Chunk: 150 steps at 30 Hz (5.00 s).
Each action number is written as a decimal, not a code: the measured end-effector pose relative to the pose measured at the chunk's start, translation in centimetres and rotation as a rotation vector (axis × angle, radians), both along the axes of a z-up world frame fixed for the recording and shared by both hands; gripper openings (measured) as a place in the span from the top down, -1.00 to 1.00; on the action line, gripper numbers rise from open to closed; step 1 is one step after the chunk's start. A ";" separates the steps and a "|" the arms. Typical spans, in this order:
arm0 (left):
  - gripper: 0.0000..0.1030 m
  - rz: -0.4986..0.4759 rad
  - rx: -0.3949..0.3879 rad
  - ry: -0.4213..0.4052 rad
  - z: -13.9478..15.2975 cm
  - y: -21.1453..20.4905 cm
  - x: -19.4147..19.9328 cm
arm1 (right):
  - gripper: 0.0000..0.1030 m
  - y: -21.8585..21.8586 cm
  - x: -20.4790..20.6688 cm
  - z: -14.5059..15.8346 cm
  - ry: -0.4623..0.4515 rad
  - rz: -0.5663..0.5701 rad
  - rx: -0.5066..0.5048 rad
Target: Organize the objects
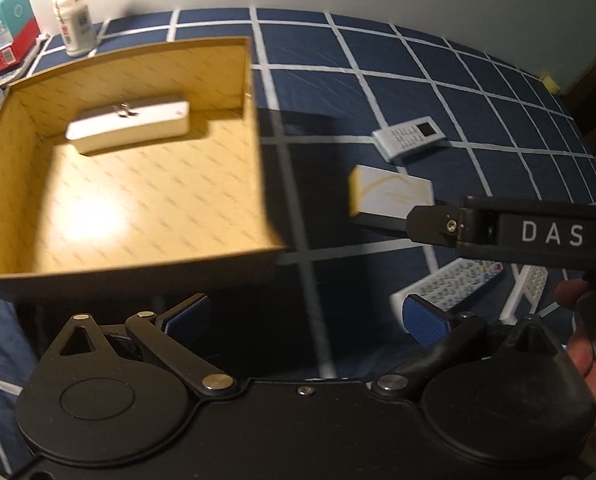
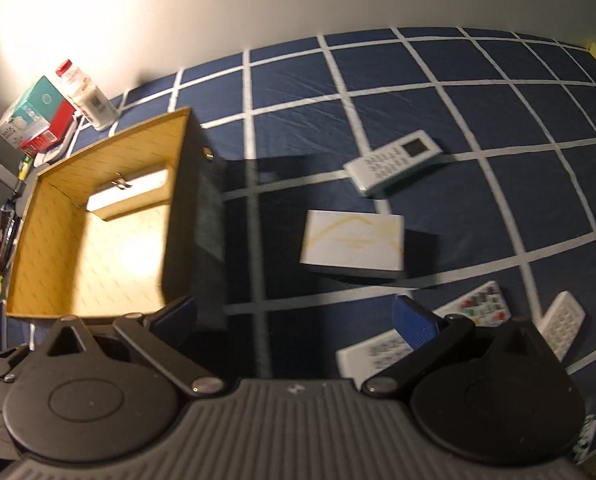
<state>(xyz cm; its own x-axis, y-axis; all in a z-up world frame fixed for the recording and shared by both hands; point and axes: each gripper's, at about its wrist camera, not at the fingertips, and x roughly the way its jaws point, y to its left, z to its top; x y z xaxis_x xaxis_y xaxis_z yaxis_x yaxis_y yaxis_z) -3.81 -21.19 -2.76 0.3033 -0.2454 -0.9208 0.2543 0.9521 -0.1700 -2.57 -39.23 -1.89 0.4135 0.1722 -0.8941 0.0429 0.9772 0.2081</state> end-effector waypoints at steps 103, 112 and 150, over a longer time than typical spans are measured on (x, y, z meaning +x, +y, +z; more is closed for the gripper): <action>-0.83 0.231 0.058 0.092 -2.9 -5.3 1.0 | -0.79 -4.1 3.9 -4.7 0.148 0.318 0.084; -0.82 0.181 0.074 0.044 -0.1 -0.2 3.4 | -0.79 1.1 4.1 -2.1 0.101 0.265 0.106; -0.82 0.120 0.035 0.024 0.0 18.8 13.7 | -0.79 22.0 10.7 -1.7 0.071 0.216 0.074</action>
<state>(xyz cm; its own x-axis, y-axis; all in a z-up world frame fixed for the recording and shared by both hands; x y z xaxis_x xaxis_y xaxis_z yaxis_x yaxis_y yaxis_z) 9.87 -2.39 -2.73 0.3058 -0.1760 -0.9357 0.1343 0.9809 -0.1406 8.11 -17.27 -3.57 0.2962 0.3154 -0.9015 -0.1479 0.9477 0.2830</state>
